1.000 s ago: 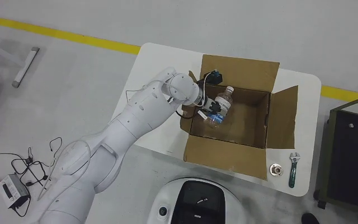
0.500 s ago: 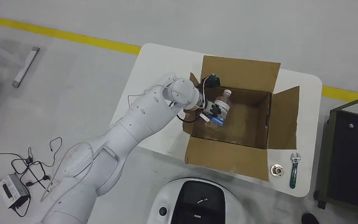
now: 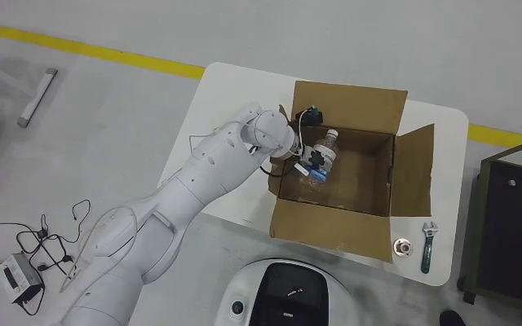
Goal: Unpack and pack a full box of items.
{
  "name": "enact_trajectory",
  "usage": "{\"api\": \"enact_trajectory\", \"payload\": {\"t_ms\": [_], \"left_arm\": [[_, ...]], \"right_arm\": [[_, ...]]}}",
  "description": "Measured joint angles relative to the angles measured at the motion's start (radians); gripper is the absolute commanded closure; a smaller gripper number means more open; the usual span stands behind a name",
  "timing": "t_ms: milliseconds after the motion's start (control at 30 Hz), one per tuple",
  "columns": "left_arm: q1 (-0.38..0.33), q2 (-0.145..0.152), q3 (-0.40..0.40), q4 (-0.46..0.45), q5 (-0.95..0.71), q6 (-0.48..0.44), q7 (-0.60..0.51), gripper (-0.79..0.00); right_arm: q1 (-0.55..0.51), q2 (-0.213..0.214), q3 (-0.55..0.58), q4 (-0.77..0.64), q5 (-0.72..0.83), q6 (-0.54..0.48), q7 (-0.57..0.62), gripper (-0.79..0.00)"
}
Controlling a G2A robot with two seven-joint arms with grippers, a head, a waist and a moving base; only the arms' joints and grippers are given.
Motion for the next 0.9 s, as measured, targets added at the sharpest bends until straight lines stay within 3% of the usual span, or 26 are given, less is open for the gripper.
{"api": "enact_trajectory", "payload": {"t_ms": [900], "left_arm": [[0.017, 0.009, -0.025, -0.022, 0.01, 0.0, 0.004, 0.0]], "right_arm": [[0.0, 0.0, 0.0, 0.0, 0.0, 0.0, 0.0, 0.0]]}}
